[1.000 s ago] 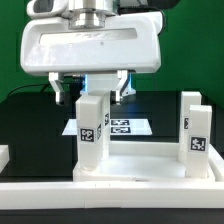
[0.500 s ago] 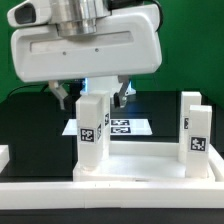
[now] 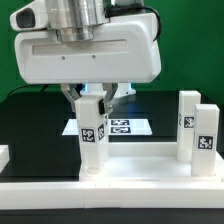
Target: Assemble desk
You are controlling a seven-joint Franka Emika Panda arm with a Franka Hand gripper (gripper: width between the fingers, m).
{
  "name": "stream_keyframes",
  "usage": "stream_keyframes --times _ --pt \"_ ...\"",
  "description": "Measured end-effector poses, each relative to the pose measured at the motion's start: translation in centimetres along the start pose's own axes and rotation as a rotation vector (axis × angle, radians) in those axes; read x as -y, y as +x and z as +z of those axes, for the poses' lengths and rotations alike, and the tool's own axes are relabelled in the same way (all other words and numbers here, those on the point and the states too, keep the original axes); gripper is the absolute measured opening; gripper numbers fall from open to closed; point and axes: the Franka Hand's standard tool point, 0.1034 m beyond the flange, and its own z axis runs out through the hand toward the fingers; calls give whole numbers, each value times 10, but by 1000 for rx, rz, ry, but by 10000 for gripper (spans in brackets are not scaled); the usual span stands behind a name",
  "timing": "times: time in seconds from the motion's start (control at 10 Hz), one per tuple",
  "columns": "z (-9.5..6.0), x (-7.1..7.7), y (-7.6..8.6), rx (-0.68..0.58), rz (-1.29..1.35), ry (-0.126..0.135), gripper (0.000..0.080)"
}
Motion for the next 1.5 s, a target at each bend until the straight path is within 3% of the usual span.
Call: stream_keyframes --times 0.5,0.6,0.9,1.1,1.2,1.3,1.4,1.5 --pt "2 4 1 -24 531 13 291" --pt "2 7 3 -34 682 25 291" --pt "2 6 5 -39 1042 104 291" --pt "3 10 2 -40 1116 107 291" --pt "3 10 2 -41 1105 107 365" --pt "4 10 2 -42 1072 106 508" --pt "4 8 -1 -32 981 89 508" --pt "2 6 -3 -12 831 62 619"
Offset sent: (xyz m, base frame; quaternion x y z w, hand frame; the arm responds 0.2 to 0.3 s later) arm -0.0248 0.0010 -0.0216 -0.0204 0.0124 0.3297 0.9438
